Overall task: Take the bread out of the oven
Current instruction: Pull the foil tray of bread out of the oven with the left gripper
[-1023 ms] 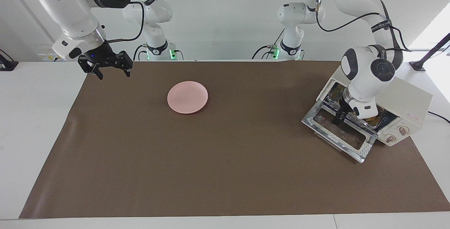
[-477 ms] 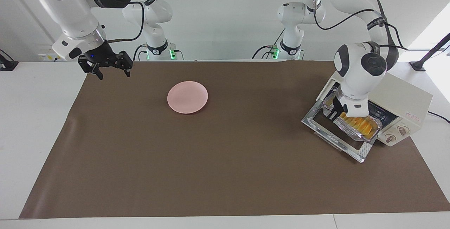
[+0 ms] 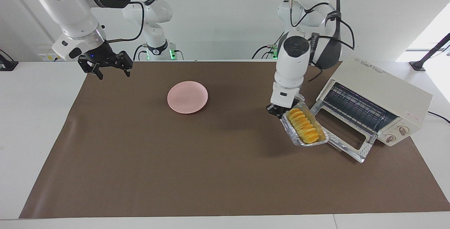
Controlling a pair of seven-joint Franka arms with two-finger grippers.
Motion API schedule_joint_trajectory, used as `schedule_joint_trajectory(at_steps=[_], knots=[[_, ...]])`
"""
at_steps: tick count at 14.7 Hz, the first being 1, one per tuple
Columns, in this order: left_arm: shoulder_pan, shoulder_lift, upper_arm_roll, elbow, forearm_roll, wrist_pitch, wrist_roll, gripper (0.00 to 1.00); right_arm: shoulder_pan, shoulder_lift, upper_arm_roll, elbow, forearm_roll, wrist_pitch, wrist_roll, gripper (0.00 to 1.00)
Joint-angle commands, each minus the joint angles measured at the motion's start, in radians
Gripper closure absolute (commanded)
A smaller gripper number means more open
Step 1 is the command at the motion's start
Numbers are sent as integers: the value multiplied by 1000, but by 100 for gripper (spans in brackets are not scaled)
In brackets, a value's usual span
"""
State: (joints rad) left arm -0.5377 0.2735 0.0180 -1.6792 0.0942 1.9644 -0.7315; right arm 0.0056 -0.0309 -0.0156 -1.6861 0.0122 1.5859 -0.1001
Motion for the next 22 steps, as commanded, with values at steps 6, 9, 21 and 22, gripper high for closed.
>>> schedule_joint_trajectory(at_steps=[6,9,21,22], knots=[[-244,142,16,-30,-21,73,61,100,-19,-35,8,-20,12,-21,10,0],[-292,139,13,-95,-21,106,32,100,-22,-38,3,-20,12,-23,8,0],[49,-157,48,-51,-148,-120,7,0,17,-46,14,-36,14,-26,17,0],[89,-189,48,-53,-148,-165,9,0,40,-46,14,-40,14,-20,19,0]])
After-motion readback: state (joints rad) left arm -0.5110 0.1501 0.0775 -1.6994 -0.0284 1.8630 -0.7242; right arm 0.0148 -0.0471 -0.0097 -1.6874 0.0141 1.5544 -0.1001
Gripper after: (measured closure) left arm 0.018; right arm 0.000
